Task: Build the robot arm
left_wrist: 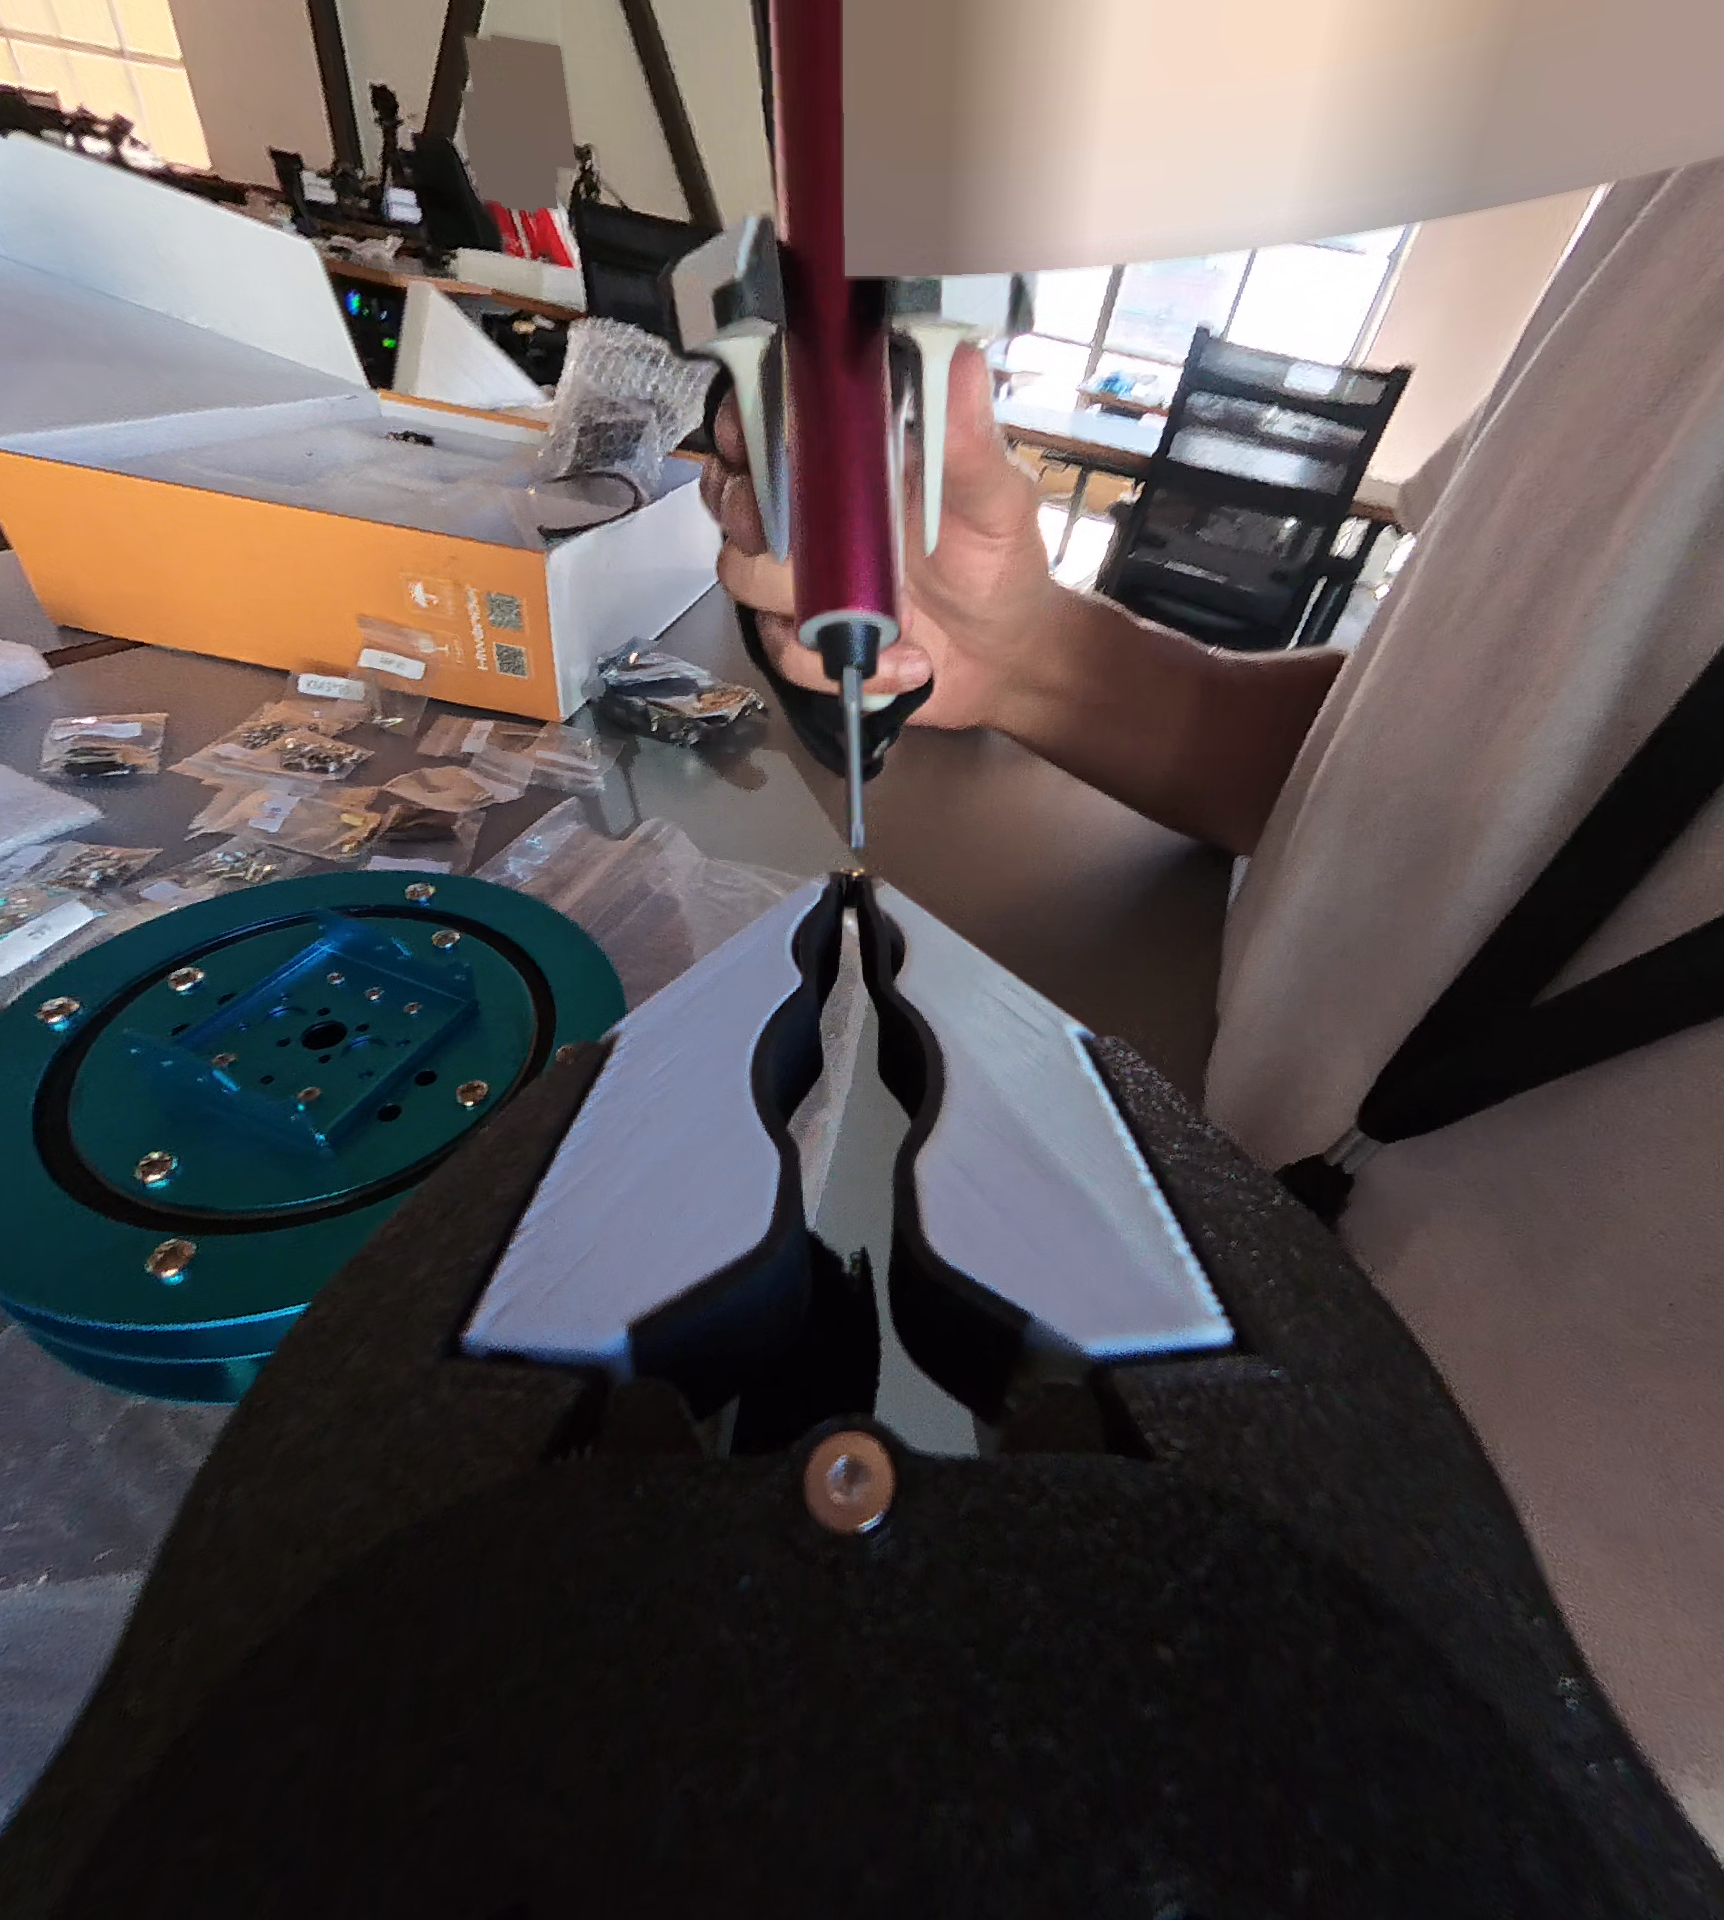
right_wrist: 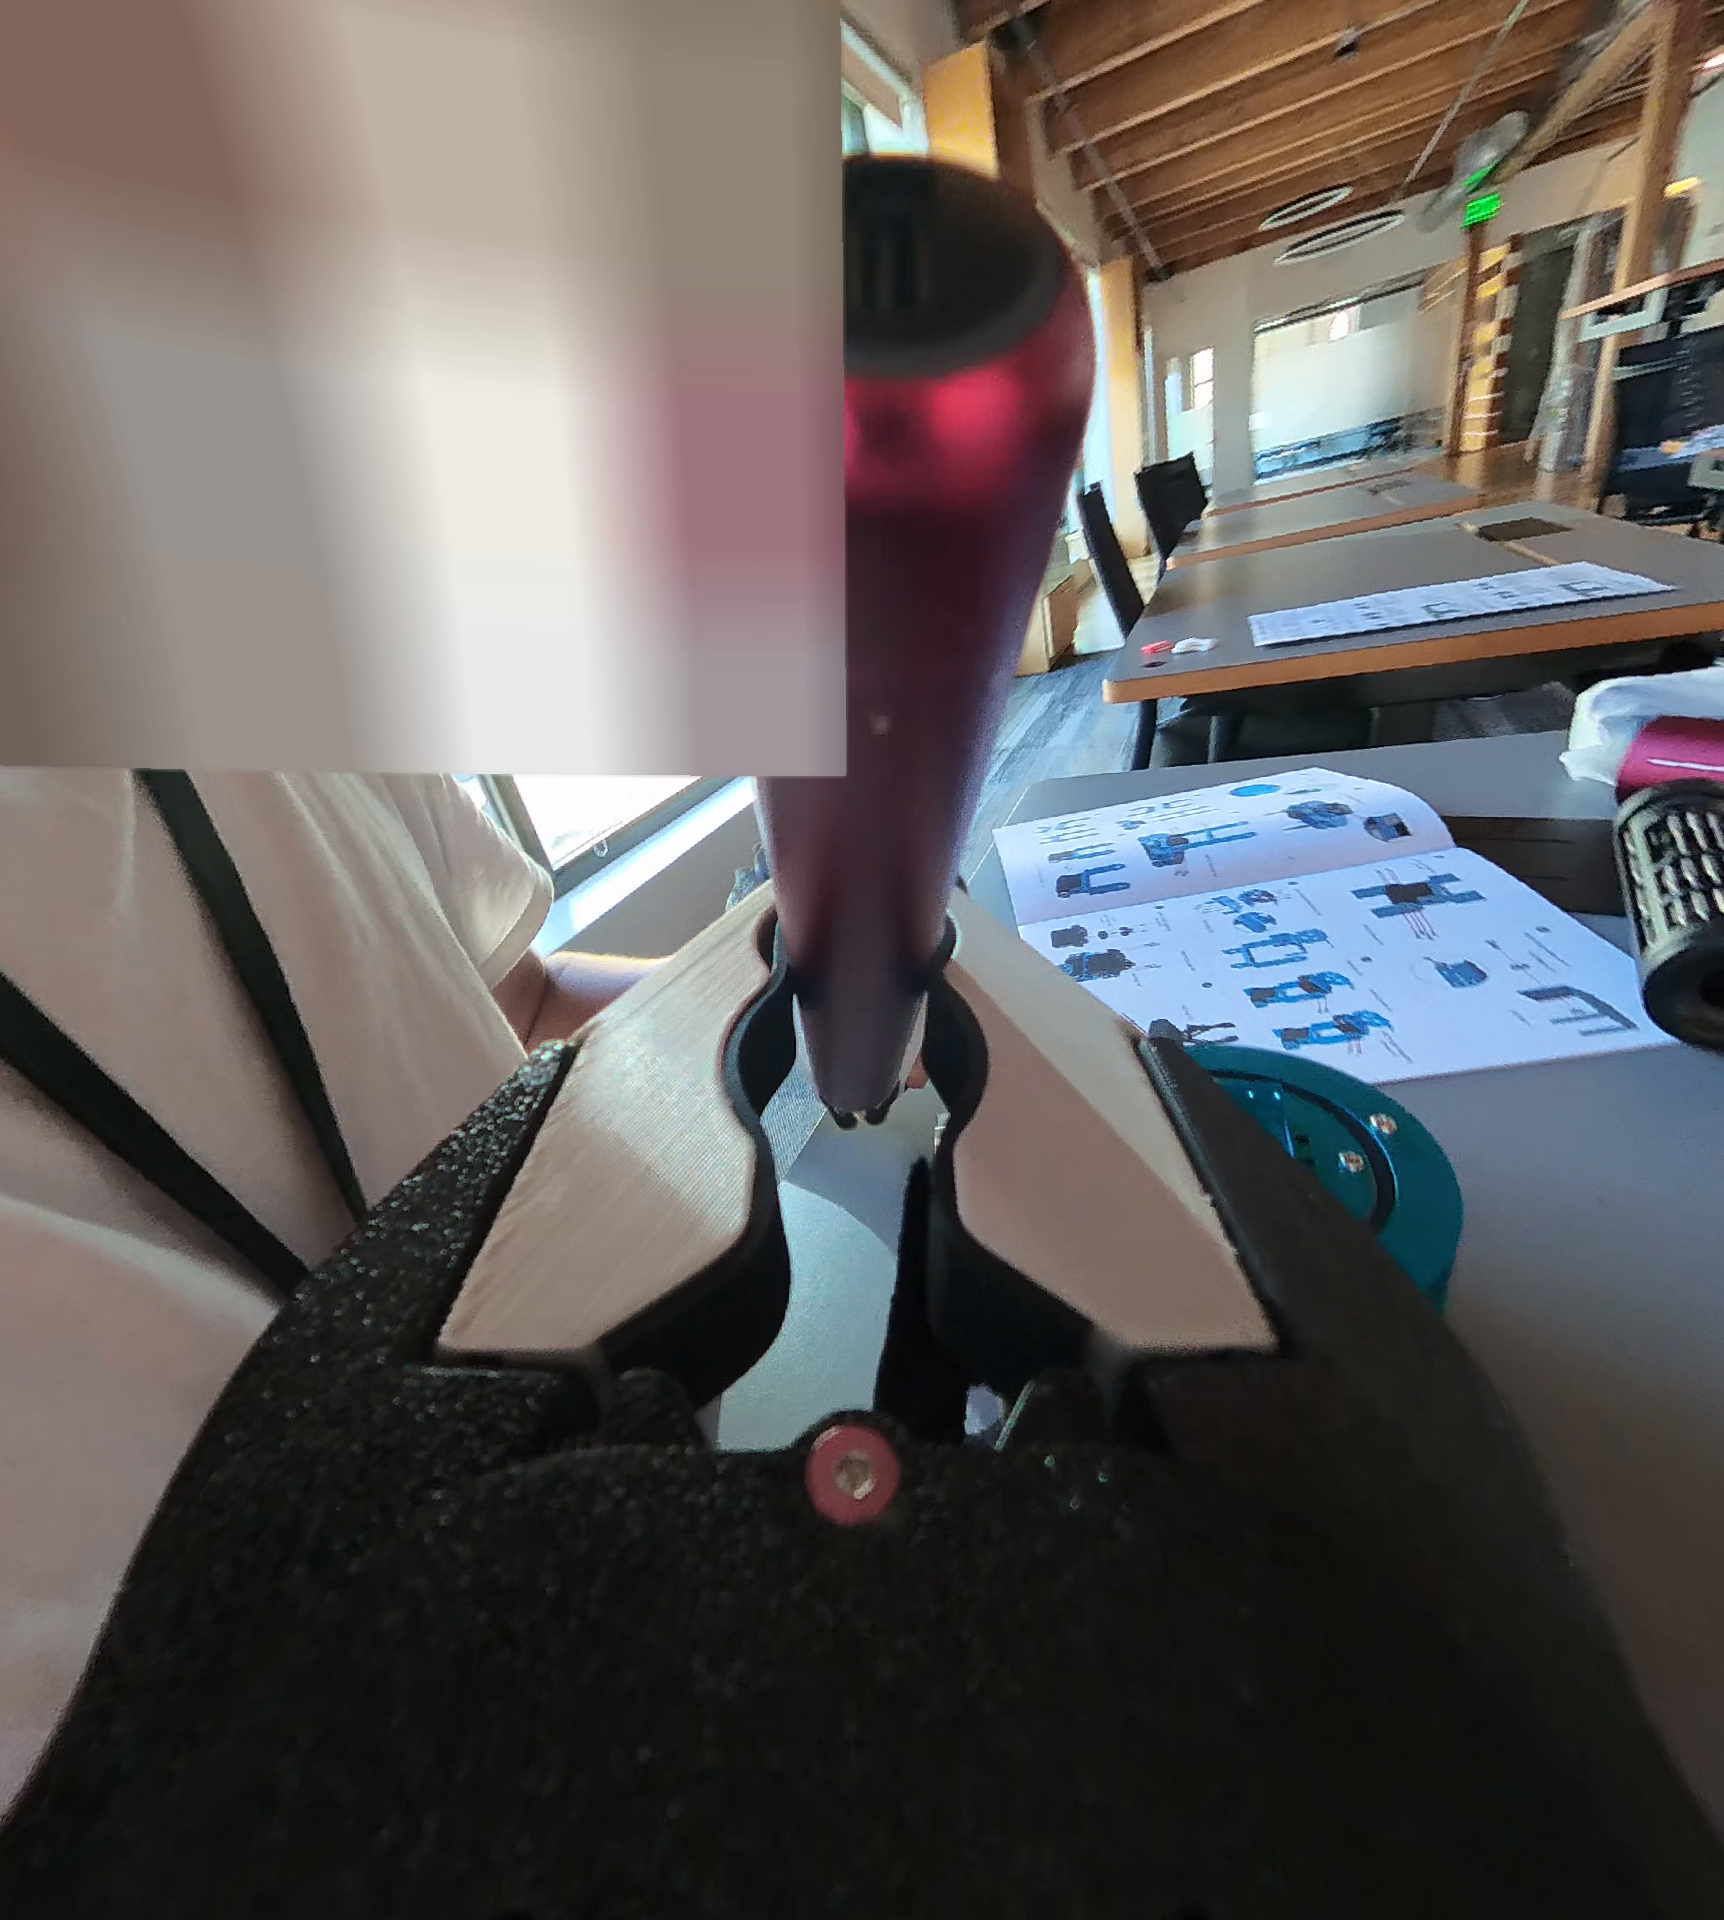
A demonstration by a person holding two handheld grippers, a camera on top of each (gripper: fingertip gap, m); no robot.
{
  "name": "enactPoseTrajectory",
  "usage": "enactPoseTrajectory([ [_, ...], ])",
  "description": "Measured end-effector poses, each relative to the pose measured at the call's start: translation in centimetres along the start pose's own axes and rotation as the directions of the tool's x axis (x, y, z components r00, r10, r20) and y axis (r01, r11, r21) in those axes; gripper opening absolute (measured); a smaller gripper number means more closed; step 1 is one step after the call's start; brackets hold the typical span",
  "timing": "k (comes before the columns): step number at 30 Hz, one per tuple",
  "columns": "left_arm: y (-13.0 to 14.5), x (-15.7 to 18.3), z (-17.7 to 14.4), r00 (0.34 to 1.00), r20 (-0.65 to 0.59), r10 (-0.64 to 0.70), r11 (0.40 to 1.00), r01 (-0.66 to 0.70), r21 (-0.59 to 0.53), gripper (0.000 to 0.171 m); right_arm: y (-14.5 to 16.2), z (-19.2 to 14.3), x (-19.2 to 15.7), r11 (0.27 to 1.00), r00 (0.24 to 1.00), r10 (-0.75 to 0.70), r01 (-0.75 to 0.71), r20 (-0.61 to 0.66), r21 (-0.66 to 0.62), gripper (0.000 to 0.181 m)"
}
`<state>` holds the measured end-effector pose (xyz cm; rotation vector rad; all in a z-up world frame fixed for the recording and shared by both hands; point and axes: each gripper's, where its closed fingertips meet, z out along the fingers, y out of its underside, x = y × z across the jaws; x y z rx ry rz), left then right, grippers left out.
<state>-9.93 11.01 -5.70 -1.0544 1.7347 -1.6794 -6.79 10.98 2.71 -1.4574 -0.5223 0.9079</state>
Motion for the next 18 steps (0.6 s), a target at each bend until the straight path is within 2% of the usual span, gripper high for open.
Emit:
enactPoseTrajectory([
  [6,2.4,-1.6,2.6,0.986,0.158,0.058,0.986,-0.032,-0.164,0.002,-0.4,-3.6,1.6,0.999,0.991,-0.001,0.007,-0.133,0.043,0.018],
  [12,6.2,-3.7,5.8,0.893,0.352,0.281,0.882,-0.095,-0.462,0.002,-1.2,-8.2,2.0,0.996,0.964,-0.014,0.038,-0.266,0.085,0.018],
  [18,8.1,-5.4,7.9,0.820,0.441,0.365,0.830,-0.072,-0.553,0.002,-1.2,-10.8,1.2,0.992,0.944,-0.019,0.058,-0.330,0.110,0.017],
])
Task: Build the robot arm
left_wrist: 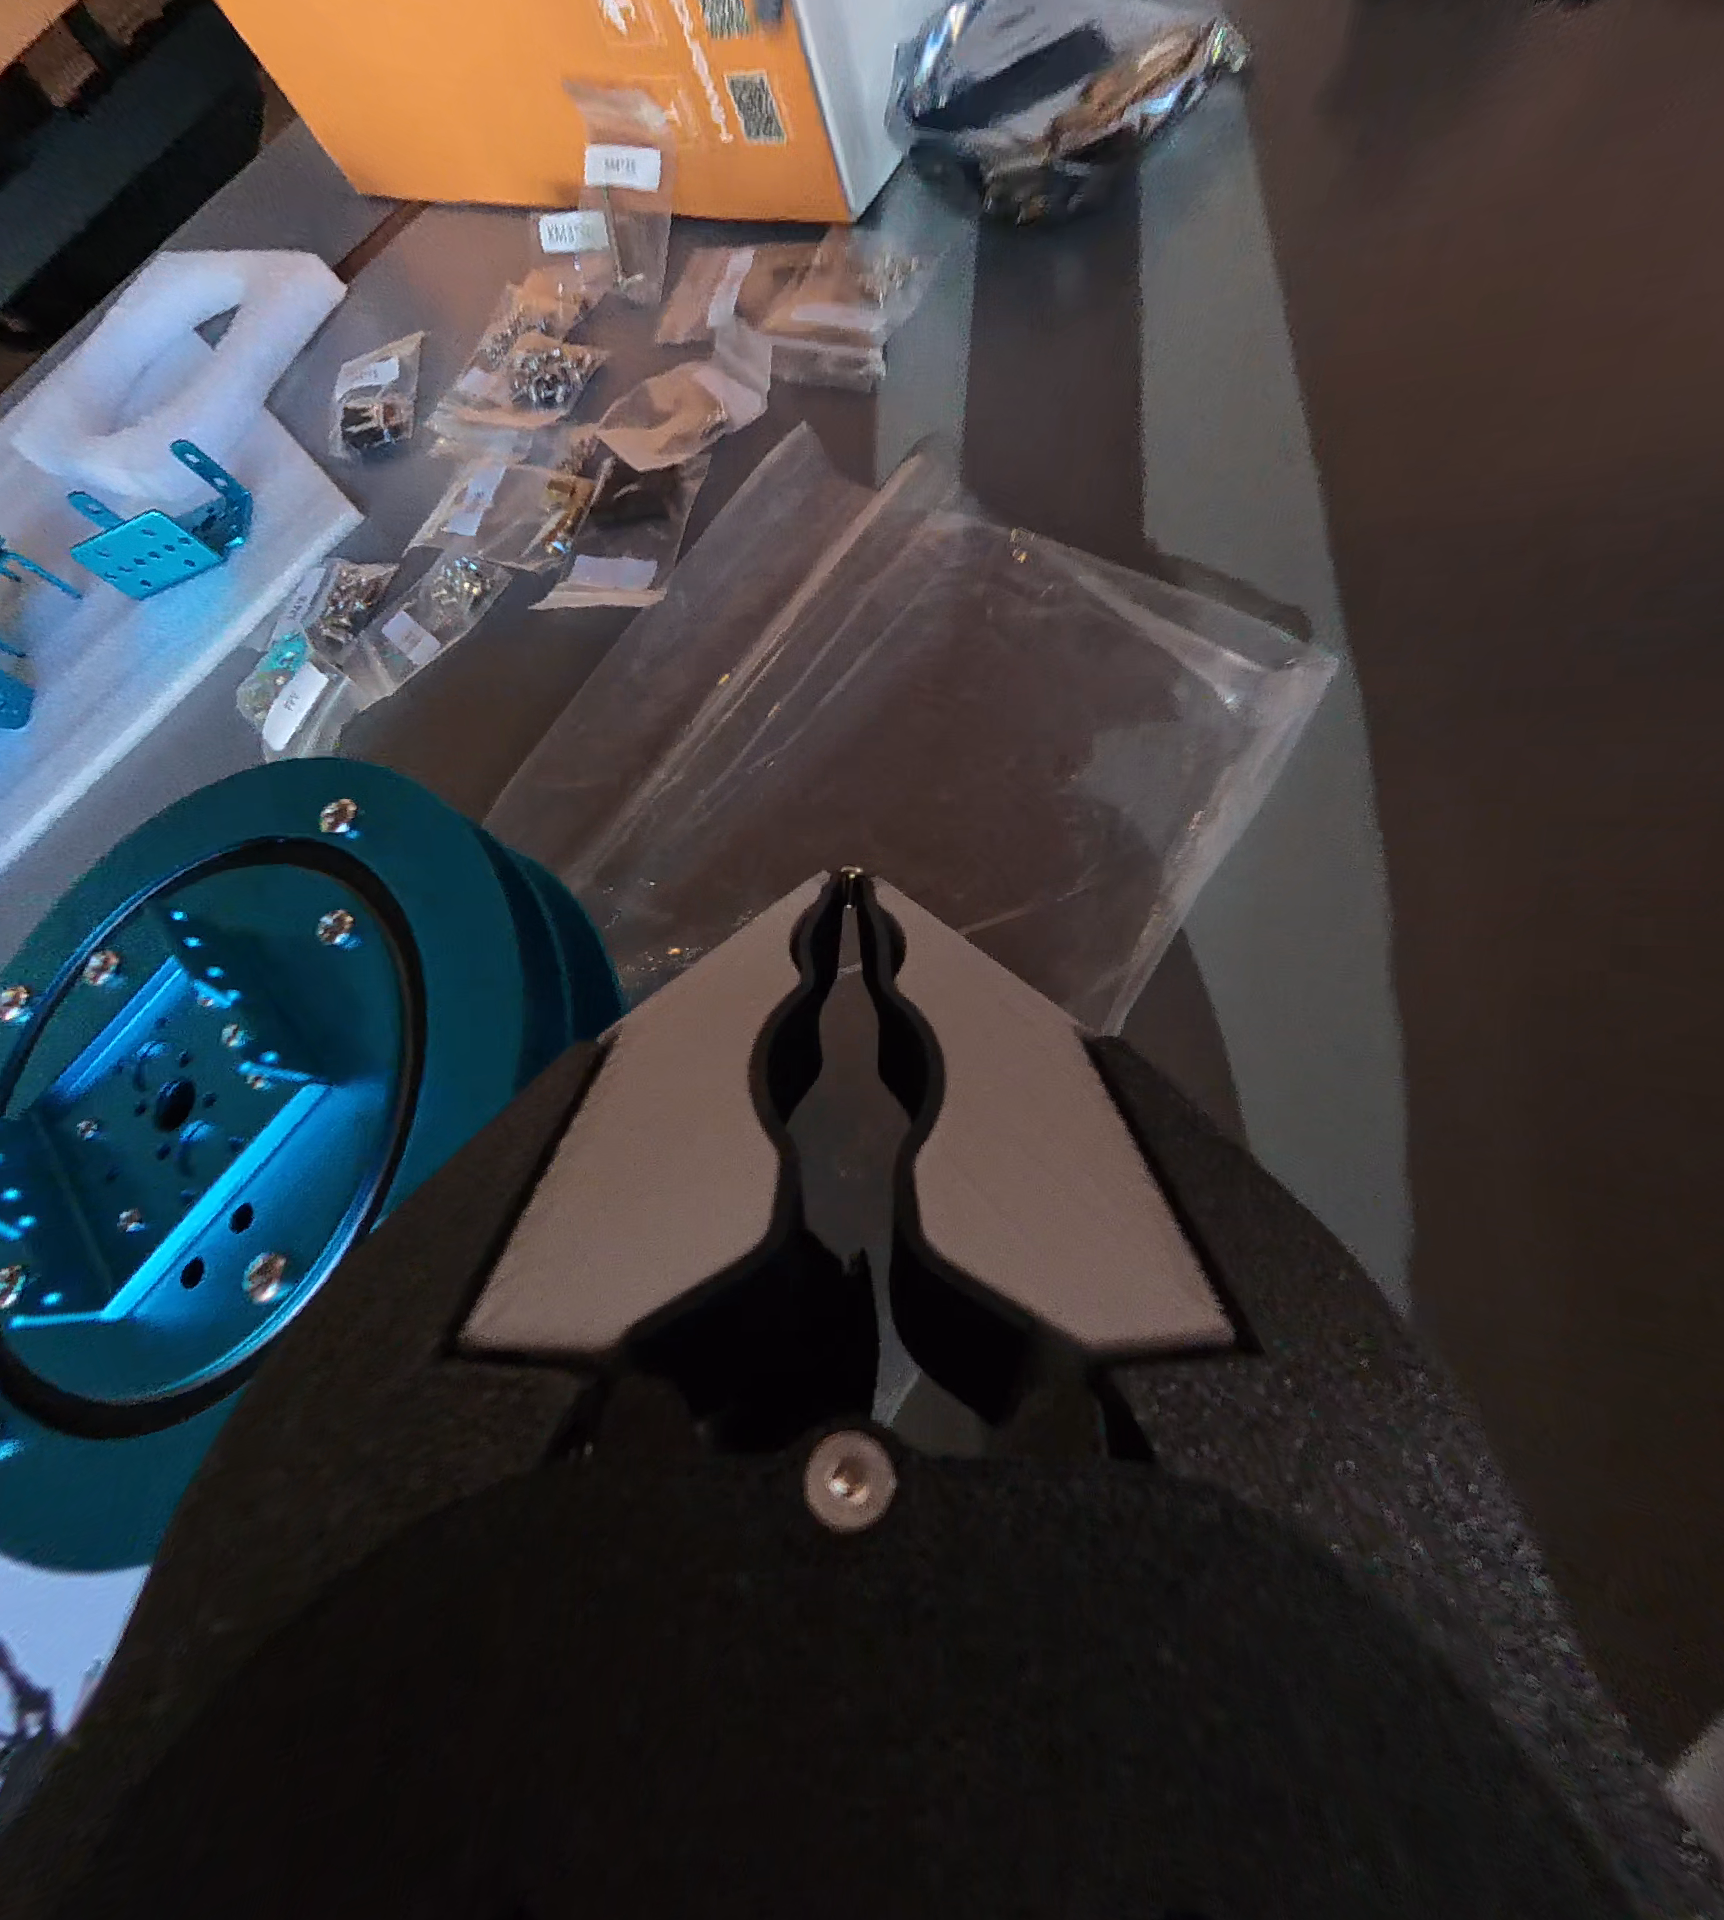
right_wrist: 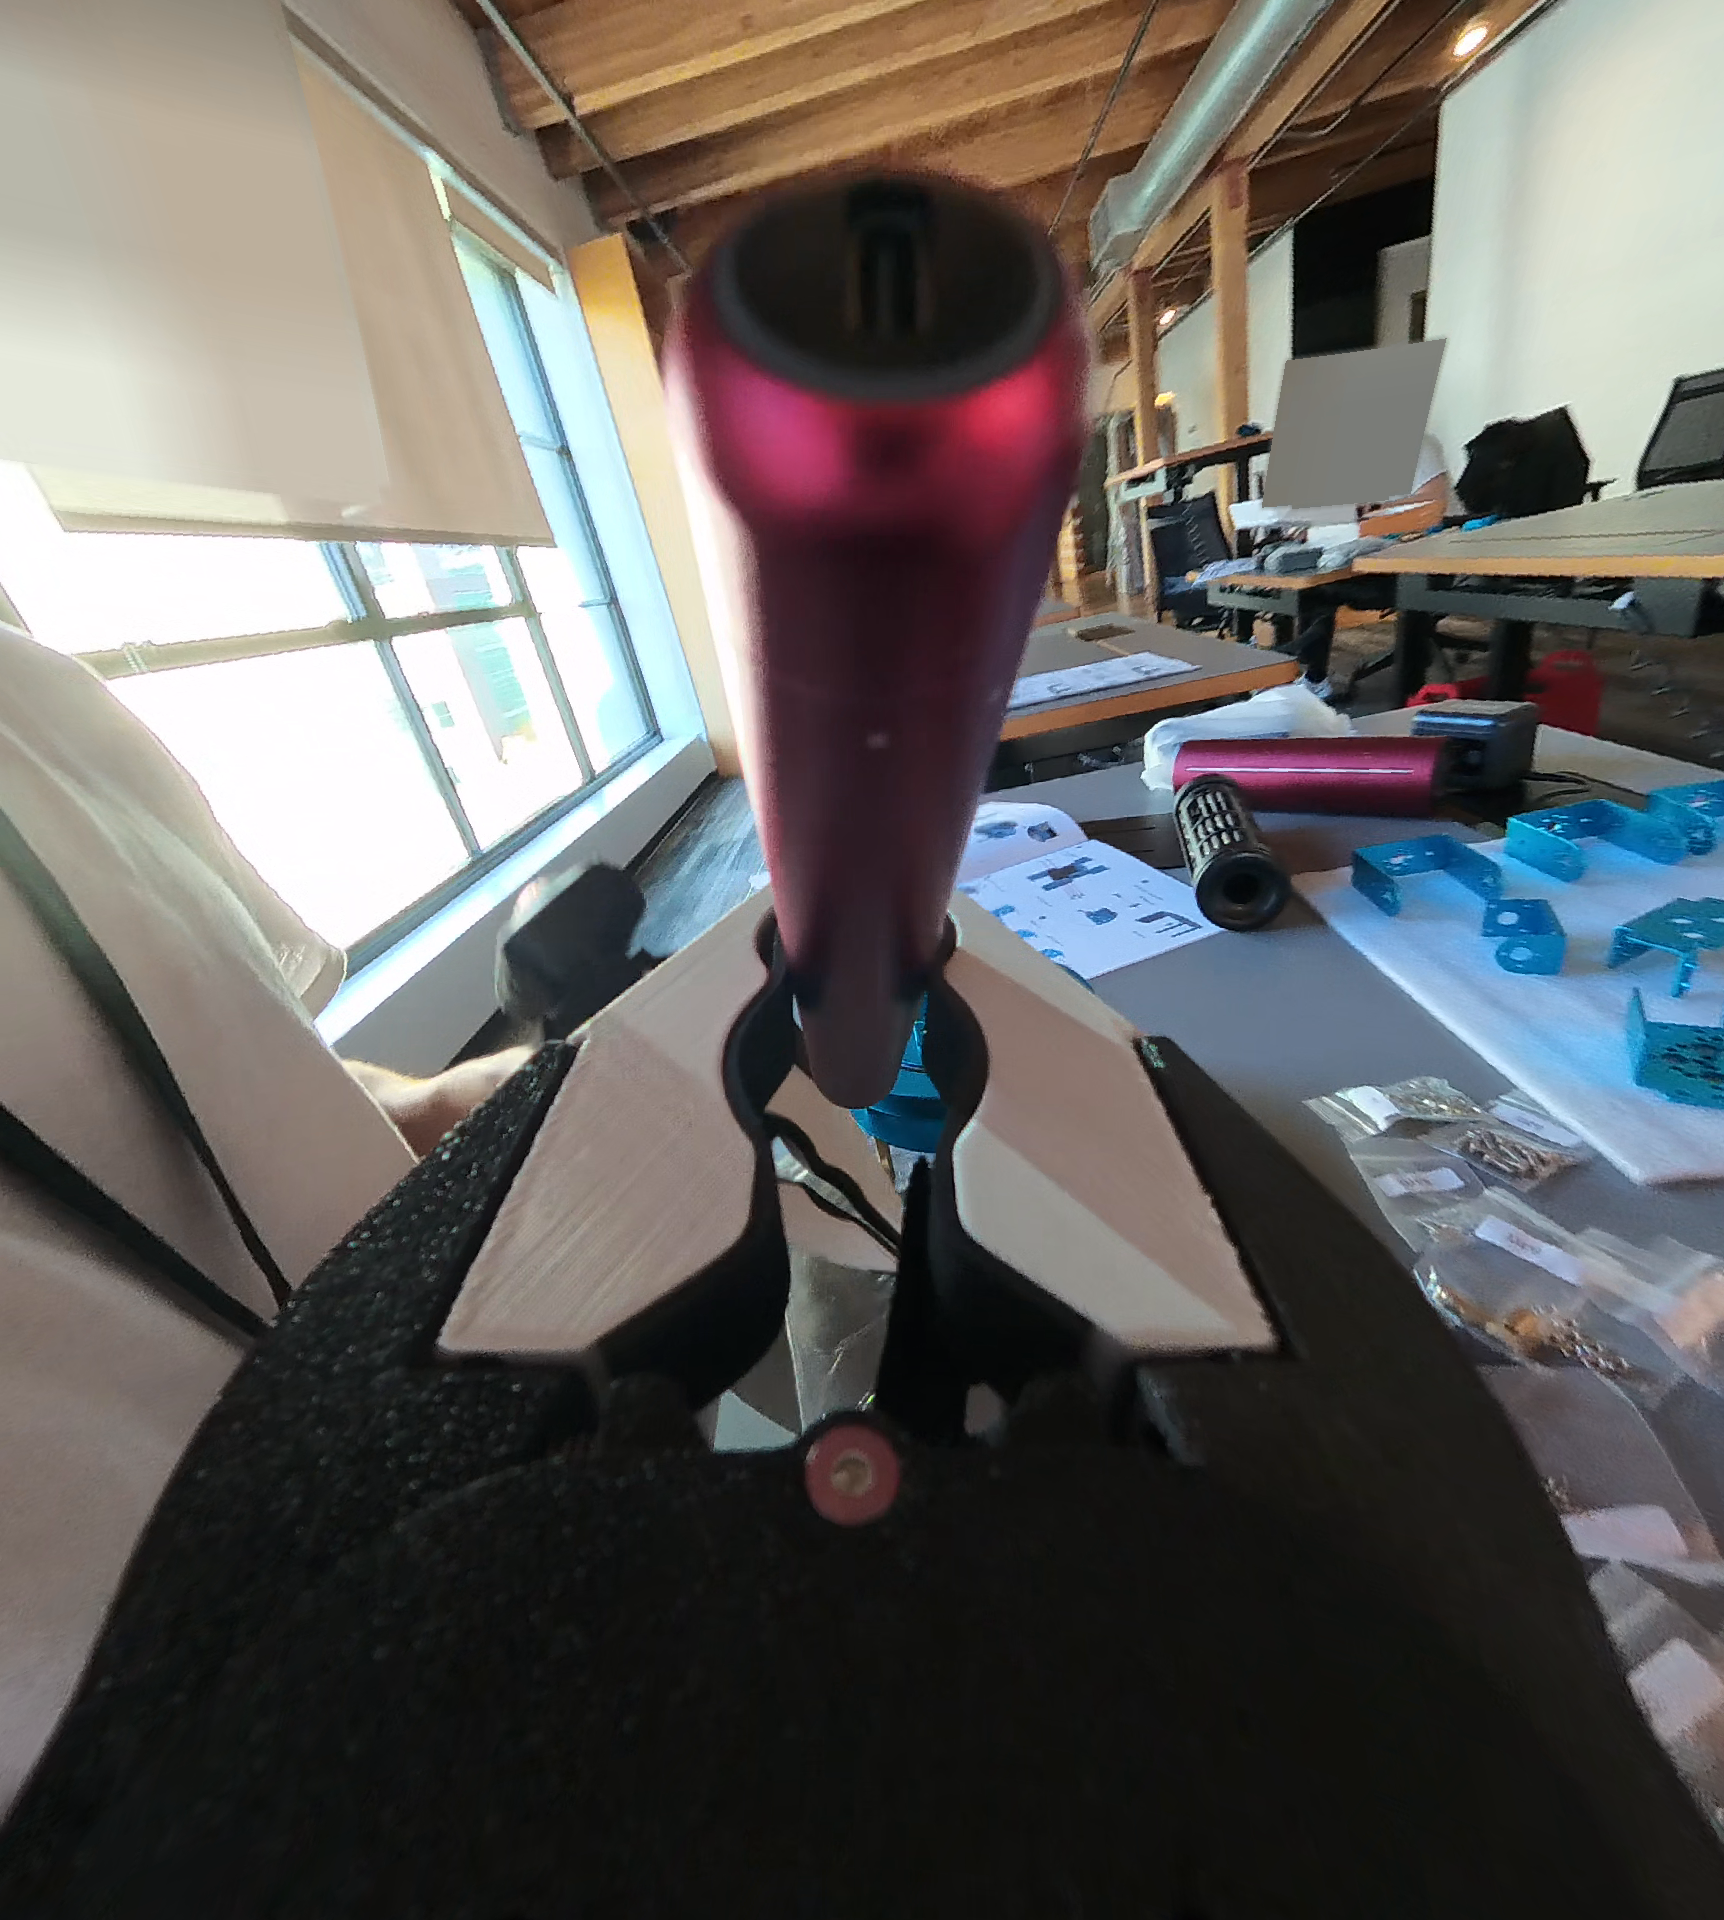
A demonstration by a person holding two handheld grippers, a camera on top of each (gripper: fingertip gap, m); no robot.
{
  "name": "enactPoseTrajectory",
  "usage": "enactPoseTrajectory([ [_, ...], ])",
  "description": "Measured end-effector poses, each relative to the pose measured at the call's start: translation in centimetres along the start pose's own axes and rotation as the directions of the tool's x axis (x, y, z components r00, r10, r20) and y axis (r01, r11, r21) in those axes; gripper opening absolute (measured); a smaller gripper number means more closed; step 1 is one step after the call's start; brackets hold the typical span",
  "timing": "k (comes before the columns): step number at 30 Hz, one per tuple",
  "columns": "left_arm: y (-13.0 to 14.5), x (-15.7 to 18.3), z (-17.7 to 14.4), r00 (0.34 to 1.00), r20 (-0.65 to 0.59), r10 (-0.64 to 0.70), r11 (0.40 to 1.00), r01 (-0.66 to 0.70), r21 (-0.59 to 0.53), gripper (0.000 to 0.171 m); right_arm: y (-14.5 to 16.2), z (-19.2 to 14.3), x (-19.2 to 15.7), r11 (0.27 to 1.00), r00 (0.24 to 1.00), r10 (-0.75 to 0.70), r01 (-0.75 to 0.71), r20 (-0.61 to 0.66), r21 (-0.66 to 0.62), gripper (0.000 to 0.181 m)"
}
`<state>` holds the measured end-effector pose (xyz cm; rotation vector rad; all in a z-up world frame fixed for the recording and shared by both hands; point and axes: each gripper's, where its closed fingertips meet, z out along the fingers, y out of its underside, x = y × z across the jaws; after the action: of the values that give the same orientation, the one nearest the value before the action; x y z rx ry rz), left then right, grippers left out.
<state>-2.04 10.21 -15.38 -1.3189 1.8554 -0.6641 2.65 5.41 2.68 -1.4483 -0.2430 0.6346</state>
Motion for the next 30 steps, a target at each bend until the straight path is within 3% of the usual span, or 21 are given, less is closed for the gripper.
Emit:
enactPoseTrajectory([
  [7,1.3,-0.4,2.1,0.993,0.099,0.059,0.994,-0.050,-0.095,0.002,-1.4,-1.9,1.0,0.985,0.995,0.102,-0.099,-0.010,0.138,0.017],
  [15,1.9,-0.1,2.5,0.997,0.072,-0.001,0.990,0.011,-0.140,0.002,-1.8,-2.9,2.3,0.956,0.979,0.204,-0.202,0.013,0.211,0.017],
  [19,1.8,-0.7,2.1,0.994,0.092,-0.053,0.990,0.065,-0.124,0.020,-1.9,-3.1,2.5,0.940,0.969,0.242,-0.245,0.042,0.236,0.017],
  [25,-1.3,-0.1,-0.3,0.982,0.004,-0.186,0.982,0.186,0.015,0.029,-2.1,-3.1,2.4,0.914,0.953,0.288,-0.304,0.098,0.268,0.017],
  [27,-4.2,-0.2,-2.3,0.966,-0.072,-0.249,0.956,0.257,0.139,0.033,-2.2,-2.9,2.3,0.889,0.934,0.327,-0.356,0.143,0.287,0.017],
  [30,-9.2,-1.5,-6.4,0.943,-0.171,-0.286,0.856,0.332,0.396,0.038,-2.1,-2.4,2.1,0.838,0.890,0.397,-0.452,0.225,0.307,0.017],
])
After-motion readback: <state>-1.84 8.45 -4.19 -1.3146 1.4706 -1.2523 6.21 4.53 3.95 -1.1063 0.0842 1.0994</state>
